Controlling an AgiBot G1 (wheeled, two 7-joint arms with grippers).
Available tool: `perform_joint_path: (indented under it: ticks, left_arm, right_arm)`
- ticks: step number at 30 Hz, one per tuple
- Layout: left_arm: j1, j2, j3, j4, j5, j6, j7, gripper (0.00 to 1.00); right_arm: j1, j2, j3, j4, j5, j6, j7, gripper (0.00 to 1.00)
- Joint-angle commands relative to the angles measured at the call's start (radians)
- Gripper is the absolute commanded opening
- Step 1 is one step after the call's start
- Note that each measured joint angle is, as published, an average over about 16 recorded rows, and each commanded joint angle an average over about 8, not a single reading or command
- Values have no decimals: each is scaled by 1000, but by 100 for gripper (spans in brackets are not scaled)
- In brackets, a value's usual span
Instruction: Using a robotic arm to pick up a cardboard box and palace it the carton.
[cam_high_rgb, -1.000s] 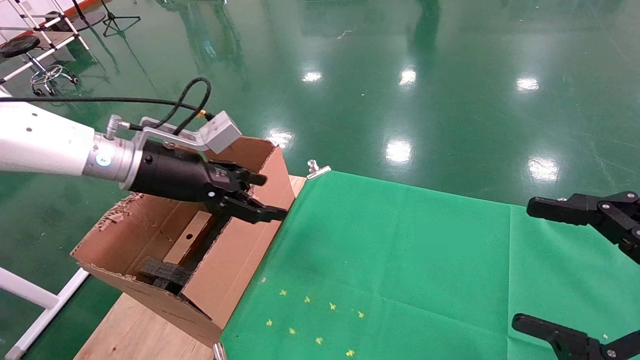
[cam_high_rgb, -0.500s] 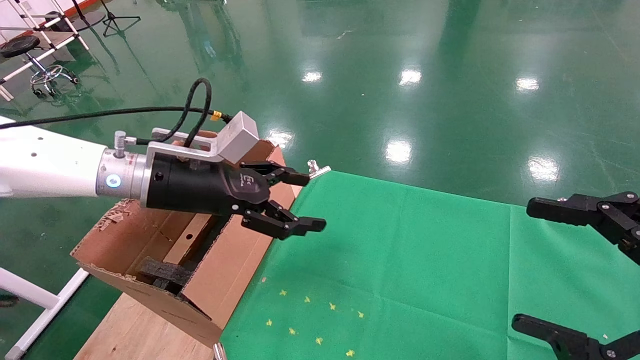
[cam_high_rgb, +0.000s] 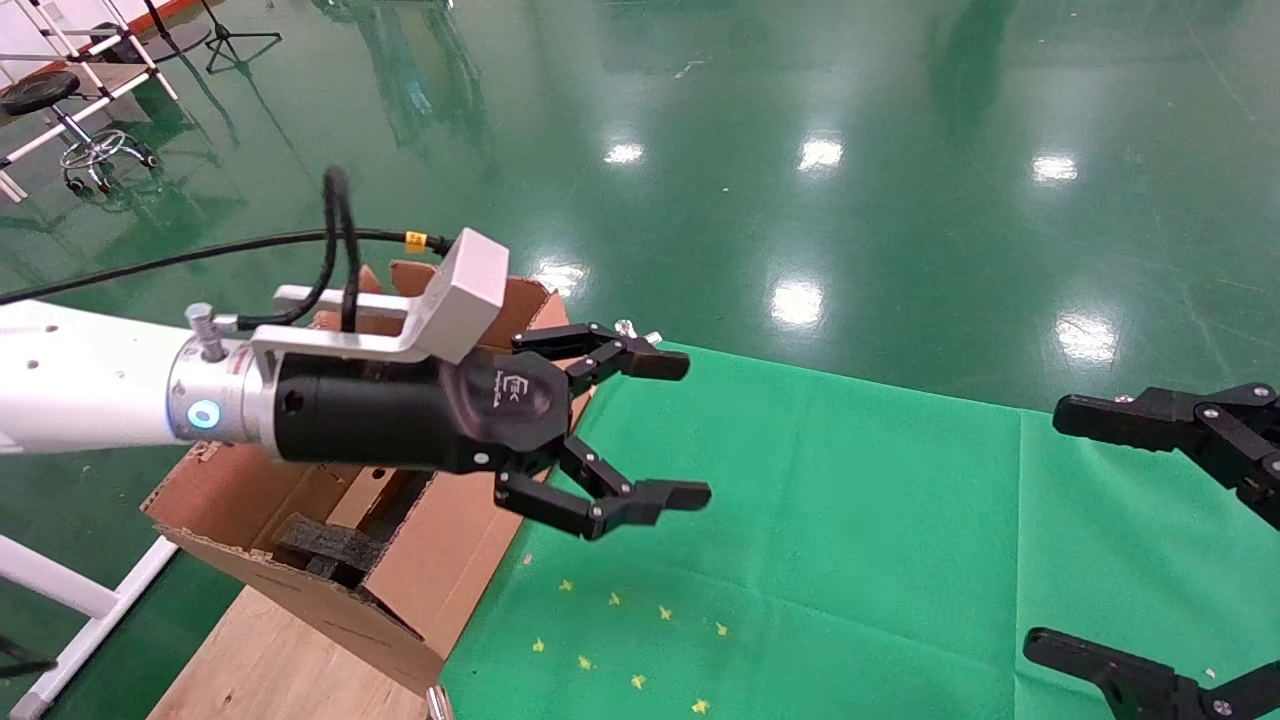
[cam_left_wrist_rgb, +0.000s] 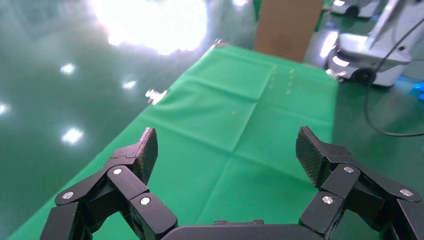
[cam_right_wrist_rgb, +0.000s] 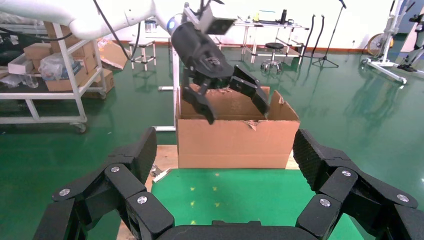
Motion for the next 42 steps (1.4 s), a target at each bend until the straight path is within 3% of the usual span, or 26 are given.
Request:
perform_joint_path:
  ticks: [1,17,42]
  left_arm:
    - [27,-2,-22,-24,-28,3,15,100]
    - [210,-19,-175,-186,-223,25,117,100]
    - [199,-19,-166,-176,-211,23,113,100]
  right_arm:
    - [0,0,0,0,0,0,0,100]
    - [0,0,0,0,0,0,0,100]
    - [0,0,0,0,0,0,0,100]
